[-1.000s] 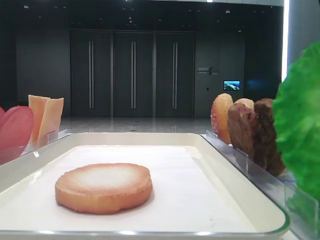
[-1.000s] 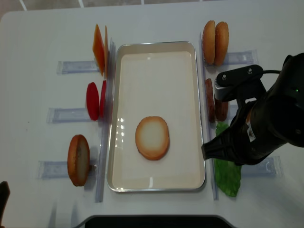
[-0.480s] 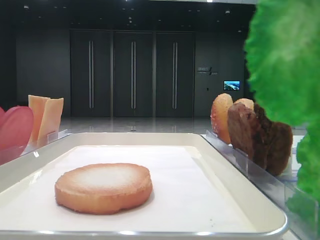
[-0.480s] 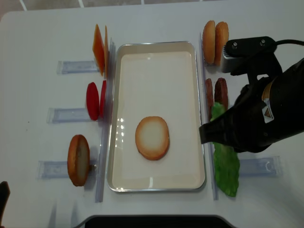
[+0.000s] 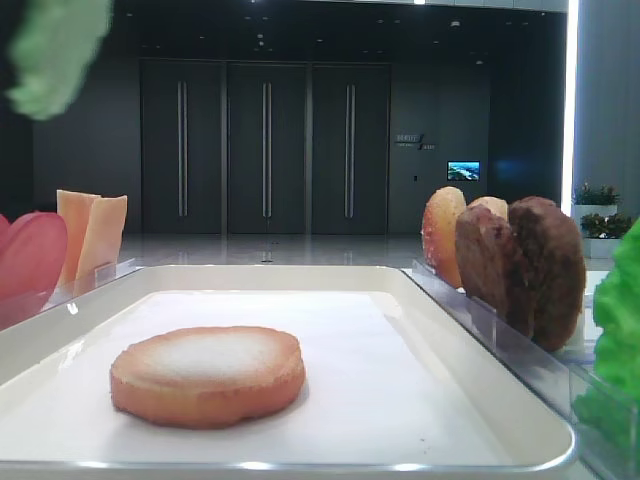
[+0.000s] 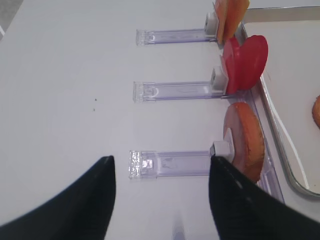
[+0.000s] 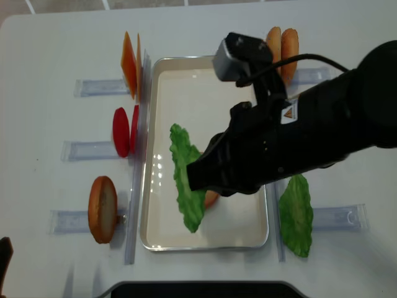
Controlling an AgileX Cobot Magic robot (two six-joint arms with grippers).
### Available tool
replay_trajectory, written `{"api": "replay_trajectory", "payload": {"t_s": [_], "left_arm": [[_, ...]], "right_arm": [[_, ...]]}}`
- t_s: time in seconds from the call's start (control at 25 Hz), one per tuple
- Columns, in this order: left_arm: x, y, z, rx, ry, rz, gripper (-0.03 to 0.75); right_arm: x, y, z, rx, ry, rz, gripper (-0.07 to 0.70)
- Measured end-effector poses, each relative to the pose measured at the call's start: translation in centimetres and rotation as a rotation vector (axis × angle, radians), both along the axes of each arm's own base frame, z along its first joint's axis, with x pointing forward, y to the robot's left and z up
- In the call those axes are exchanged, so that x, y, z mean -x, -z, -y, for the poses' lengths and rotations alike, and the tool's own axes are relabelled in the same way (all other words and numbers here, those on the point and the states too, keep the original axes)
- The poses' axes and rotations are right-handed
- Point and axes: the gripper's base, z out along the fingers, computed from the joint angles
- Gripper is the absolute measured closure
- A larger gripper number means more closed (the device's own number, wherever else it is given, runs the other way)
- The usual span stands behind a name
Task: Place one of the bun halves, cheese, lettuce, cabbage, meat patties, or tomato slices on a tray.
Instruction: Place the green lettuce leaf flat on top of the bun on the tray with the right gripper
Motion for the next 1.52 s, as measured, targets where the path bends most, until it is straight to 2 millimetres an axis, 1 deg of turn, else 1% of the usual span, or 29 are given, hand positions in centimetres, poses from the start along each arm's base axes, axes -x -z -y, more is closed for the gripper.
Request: {"api": "replay_trajectory", "payload": {"t_s": [0.12, 0.24, 0.36, 0.44, 0.6, 0.72, 0.88, 0.96, 1.12, 1.2, 1.52], "left_arm": [[0.0, 0.0, 0.0, 0.0, 0.0, 0.0, 0.262], [0.0, 0.0, 0.0, 0.0, 0.0, 0.0, 0.262], [0.0, 0.0, 0.0, 0.0, 0.0, 0.0, 0.262], [0.0, 0.0, 0.0, 0.0, 0.0, 0.0, 0.262], [0.0, 0.0, 0.0, 0.0, 0.0, 0.0, 0.262], [0.0, 0.0, 0.0, 0.0, 0.0, 0.0, 0.262], [0.0, 0.0, 0.0, 0.0, 0.0, 0.0, 0.262], [0.0, 0.0, 0.0, 0.0, 0.0, 0.0, 0.262], [0.0, 0.0, 0.0, 0.0, 0.0, 0.0, 0.262], [0.0, 0.0, 0.0, 0.0, 0.0, 0.0, 0.262], [0.0, 0.0, 0.0, 0.0, 0.0, 0.0, 0.262]], "right_arm": [[-1.2, 1.1, -1.2, -0.089, -0.054, -0.018, 0.619], [-3.2, 2.2, -1.1, -0.178, -0.06, -0.041, 0.619], [-5.0, 3.5, -0.3, -0.239, -0.054, -0.063, 0.619], [-5.9, 4.6, 0.7, -0.275, -0.03, -0.078, 0.619], [-6.9, 6.8, 2.8, -0.337, 0.019, -0.106, 0.619], [-7.2, 7.7, 3.7, -0.362, 0.045, -0.111, 0.619], [-7.1, 8.4, 3.7, -0.381, 0.038, -0.116, 0.619], [-7.1, 9.3, 3.7, -0.403, 0.045, -0.138, 0.619], [-7.1, 11.5, 3.6, -0.387, 0.052, -0.191, 0.619], [-7.2, 12.2, 3.6, -0.377, 0.054, -0.206, 0.619], [-7.6, 13.7, 3.6, -0.333, 0.083, -0.222, 0.619]]}}
